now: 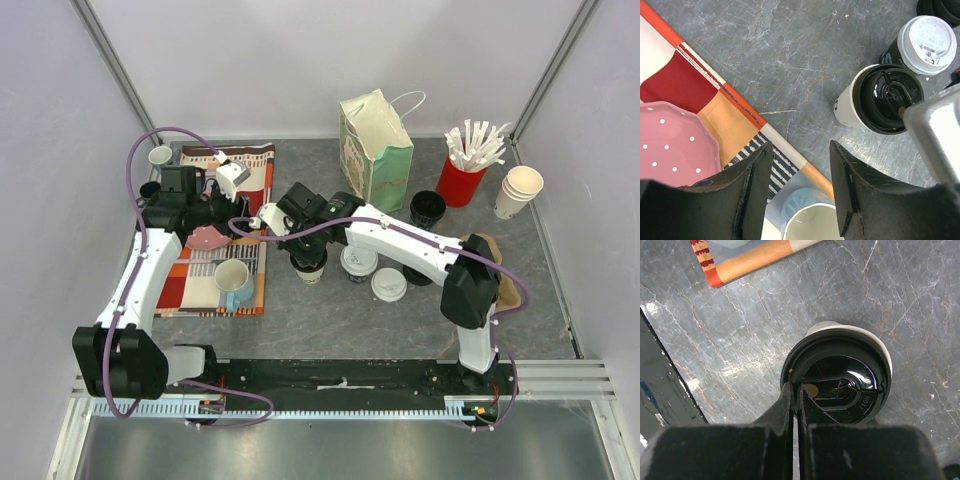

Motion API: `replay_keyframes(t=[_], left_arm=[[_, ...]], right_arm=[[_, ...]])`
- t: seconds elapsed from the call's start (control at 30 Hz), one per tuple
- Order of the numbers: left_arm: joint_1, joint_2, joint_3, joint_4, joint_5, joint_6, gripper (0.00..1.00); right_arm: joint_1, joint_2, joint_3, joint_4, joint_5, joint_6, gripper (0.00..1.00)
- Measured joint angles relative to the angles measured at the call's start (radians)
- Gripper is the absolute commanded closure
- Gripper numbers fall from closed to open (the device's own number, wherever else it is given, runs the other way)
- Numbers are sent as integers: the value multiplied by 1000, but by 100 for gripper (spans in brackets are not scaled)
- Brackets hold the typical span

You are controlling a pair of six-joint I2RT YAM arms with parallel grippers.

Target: Pack the takeout coffee

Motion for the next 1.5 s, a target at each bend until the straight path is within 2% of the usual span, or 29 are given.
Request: replay_keyframes(t=[1.5], left_arm=[[0, 5, 0, 0, 3, 0, 44]], right_arm=[[-10, -6, -25, 11, -4, 11, 100]])
